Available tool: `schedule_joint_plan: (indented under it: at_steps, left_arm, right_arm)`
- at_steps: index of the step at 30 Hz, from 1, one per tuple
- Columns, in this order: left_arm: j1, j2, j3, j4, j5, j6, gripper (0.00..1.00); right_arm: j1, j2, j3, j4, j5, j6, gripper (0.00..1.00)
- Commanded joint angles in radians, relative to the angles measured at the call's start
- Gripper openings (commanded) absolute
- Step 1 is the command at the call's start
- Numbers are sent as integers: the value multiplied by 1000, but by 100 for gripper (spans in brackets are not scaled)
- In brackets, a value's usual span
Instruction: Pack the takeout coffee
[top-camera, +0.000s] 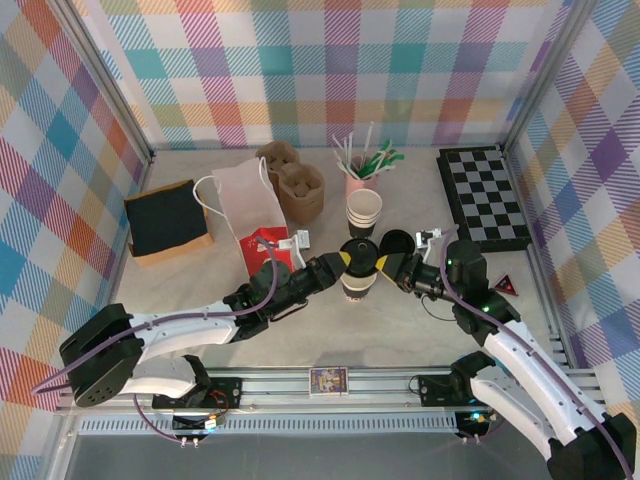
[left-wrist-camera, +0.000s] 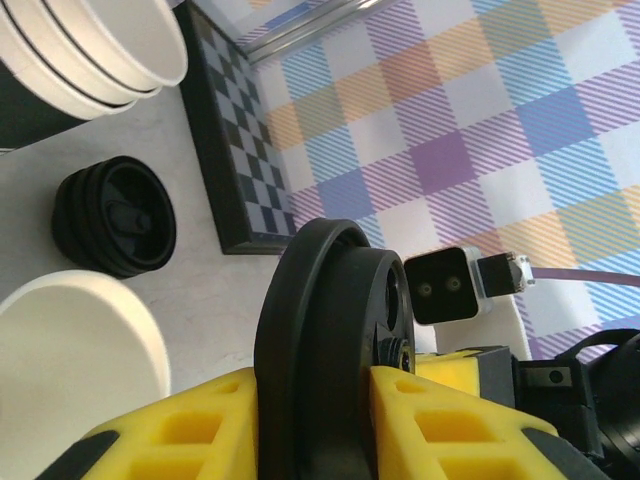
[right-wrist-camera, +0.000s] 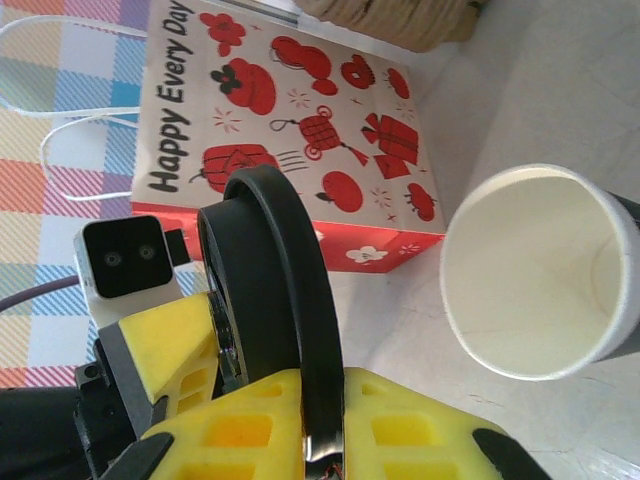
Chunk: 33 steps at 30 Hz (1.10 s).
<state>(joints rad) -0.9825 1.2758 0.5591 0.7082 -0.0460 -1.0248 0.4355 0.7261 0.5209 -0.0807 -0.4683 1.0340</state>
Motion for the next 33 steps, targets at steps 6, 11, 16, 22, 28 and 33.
schedule_joint_plan:
  at_steps: [6,11,16,22,28,33]
  left_arm:
    - [-28,41,-22,28,25,45,30]
    - [-28,81,-21,35,23,51,30]
    - [-28,116,-9,25,21,66,30]
    - [-28,139,-8,16,14,73,31]
    - [-28,145,5,-22,7,89,32]
    - [-27,151,4,-34,-2,95,32]
  right_arm:
    - [-31,38,-62,66,-28,-6,16]
    - [-37,76,-70,76,-26,-19,16]
    - [-46,105,-70,76,-25,-35,16]
    - [-55,125,-75,74,-19,-49,16]
    - [-61,157,-77,82,-19,-60,16]
    - [-65,180,-77,88,-16,-66,16]
